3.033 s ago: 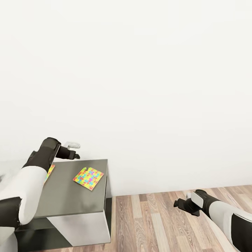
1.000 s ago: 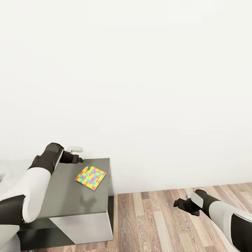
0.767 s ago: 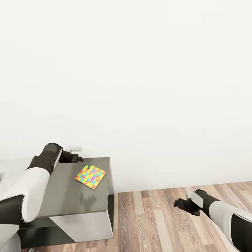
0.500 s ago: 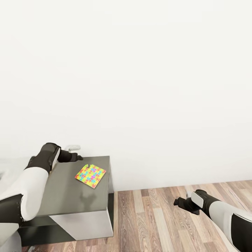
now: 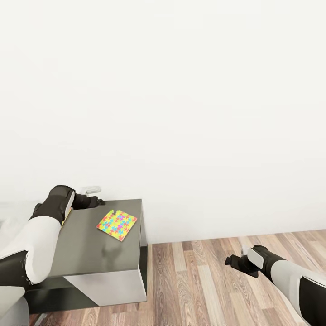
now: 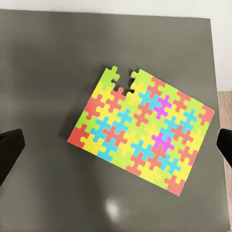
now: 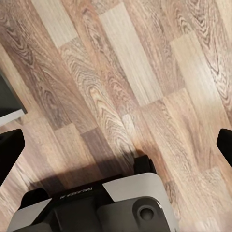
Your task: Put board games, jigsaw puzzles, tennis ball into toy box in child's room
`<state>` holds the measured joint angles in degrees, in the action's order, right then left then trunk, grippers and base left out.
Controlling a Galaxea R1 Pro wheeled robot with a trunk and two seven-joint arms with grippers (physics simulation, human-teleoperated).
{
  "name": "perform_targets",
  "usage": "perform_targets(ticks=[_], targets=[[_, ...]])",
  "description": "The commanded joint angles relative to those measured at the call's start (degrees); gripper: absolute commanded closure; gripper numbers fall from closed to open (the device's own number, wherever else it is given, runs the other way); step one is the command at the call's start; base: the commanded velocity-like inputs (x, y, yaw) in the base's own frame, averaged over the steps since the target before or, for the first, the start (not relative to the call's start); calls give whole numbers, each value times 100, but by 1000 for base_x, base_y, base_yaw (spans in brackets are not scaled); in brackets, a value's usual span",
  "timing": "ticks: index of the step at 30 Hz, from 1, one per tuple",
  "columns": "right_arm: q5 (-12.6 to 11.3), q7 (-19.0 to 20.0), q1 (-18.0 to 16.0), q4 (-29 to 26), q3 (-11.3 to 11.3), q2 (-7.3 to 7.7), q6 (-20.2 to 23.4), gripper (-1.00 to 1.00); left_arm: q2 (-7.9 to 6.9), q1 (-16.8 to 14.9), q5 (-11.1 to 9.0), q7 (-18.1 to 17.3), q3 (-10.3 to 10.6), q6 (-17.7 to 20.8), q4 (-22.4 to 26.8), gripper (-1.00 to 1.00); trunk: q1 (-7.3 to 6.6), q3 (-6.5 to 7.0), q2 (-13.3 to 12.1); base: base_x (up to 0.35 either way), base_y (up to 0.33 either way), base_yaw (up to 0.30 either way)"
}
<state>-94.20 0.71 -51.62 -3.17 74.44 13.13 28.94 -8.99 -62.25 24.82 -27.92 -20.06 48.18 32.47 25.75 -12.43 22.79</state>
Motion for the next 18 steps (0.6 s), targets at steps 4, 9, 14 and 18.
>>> perform_targets(ticks=[4,9,14,18], targets=[[-19,8,-6,-9,42,10,17,-100,14,-7,53,73,-78,-26,5,-100,3,-49,13,0,0,0],[-19,13,-6,-9,42,9,16,-100,16,-7,48,116,-139,-41,2,-100,3,-96,13,0,0,0],[-19,14,-6,-12,38,7,15,-100,12,-7,43,136,-174,-50,1,-100,3,-142,13,0,0,0],[-19,16,-6,-13,40,6,15,-100,8,-7,36,143,-188,-53,4,-100,3,-179,13,0,0,0]])
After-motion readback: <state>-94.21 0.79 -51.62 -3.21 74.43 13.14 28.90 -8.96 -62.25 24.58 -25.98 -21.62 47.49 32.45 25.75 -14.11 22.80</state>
